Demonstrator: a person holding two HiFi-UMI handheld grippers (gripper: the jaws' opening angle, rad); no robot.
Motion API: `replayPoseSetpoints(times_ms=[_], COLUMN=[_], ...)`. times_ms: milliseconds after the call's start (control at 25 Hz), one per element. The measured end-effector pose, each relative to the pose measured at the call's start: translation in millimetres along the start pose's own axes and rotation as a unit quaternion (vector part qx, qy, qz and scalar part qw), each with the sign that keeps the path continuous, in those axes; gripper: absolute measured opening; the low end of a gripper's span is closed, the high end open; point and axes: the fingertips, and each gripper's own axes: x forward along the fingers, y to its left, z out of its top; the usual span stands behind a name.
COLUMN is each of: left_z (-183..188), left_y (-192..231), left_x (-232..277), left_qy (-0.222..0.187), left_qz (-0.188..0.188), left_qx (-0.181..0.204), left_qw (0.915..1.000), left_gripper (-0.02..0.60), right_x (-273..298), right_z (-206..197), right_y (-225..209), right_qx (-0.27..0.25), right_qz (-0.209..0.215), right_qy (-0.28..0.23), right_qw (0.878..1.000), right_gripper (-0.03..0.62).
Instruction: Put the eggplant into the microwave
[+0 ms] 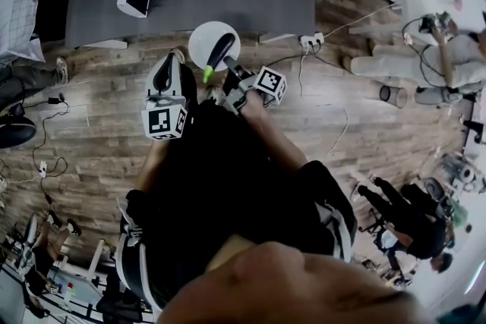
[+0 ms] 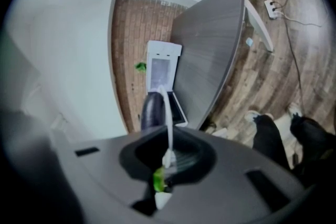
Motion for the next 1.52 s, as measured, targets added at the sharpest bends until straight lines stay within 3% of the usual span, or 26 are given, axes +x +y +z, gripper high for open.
replayPoseSetpoints(times_ms=[560, 1120, 1520], left_z=[2, 27, 42], left_y=[17, 71, 89], left_x=[62, 152, 210], left_qy=[0.001, 0.006, 0.021], left_qz=[-0.024, -0.065, -0.135], left_qx=[-0.013, -0.014, -0.021], left_qw=[0.9996, 0.9978, 0.9904], left_gripper=[0.034, 0.034, 0.034], right_x=[32, 118, 177], right_z=[27, 67, 92], right_y=[16, 61, 96], right_qx=[0.007, 0.015, 0.029], right_qz=[0.003, 0.008, 0.019], right_qy=[-0.019, -0.04, -0.073], right_qw=[1.0, 0.999, 0.997], right_gripper=[0.037, 0.037, 0.037])
